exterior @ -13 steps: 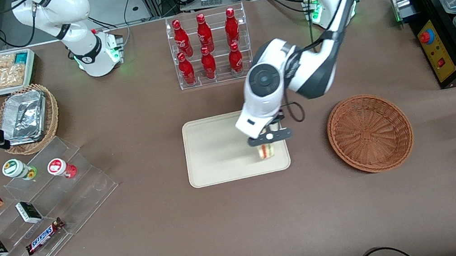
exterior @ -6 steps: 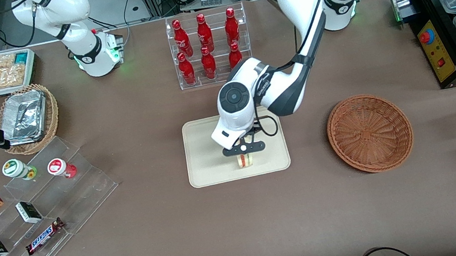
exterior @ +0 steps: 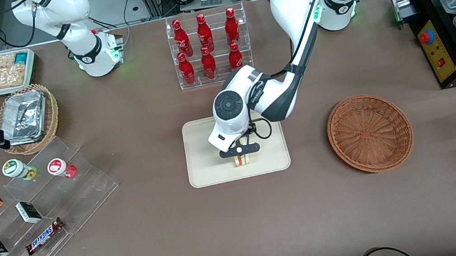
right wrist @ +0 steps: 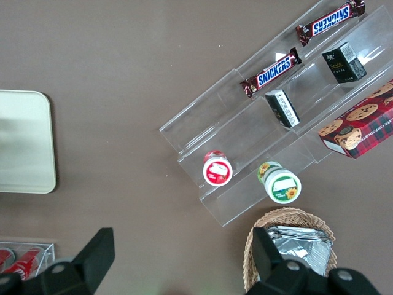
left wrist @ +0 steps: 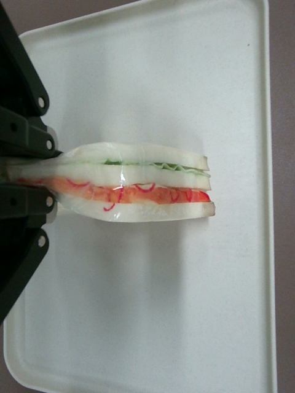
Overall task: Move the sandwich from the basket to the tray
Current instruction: 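Lower the sandwich onto the tray and open the left gripper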
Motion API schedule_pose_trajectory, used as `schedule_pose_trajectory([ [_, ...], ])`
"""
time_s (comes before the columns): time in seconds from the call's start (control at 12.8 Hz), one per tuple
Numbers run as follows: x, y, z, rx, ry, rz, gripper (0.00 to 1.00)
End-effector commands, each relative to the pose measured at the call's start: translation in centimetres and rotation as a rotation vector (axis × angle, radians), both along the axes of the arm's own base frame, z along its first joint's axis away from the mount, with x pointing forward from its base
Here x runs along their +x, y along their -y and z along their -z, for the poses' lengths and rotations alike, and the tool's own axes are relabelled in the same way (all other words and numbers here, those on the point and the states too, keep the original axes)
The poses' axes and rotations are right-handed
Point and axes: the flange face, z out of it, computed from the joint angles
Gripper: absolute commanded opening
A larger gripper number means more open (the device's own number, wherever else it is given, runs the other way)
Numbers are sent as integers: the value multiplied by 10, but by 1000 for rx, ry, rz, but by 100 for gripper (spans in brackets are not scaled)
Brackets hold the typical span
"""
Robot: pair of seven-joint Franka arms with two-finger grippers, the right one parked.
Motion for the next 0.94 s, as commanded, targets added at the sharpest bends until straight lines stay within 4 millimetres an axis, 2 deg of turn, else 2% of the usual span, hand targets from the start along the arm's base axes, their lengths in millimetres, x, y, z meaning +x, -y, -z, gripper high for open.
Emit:
schedule_pose_trajectory([
  [0.0, 0, 9, 2, -9, -2, -22, 0],
  [0.47, -8, 19, 10, -15, 10, -65, 0],
  [0.55, -7, 19, 10, -19, 14, -63, 12],
  [0.62, -7, 19, 10, -19, 14, -61, 50],
  [0.7, -7, 19, 10, -19, 14, -61, 100],
  [0.86, -7, 19, 9, -18, 15, -62, 100],
])
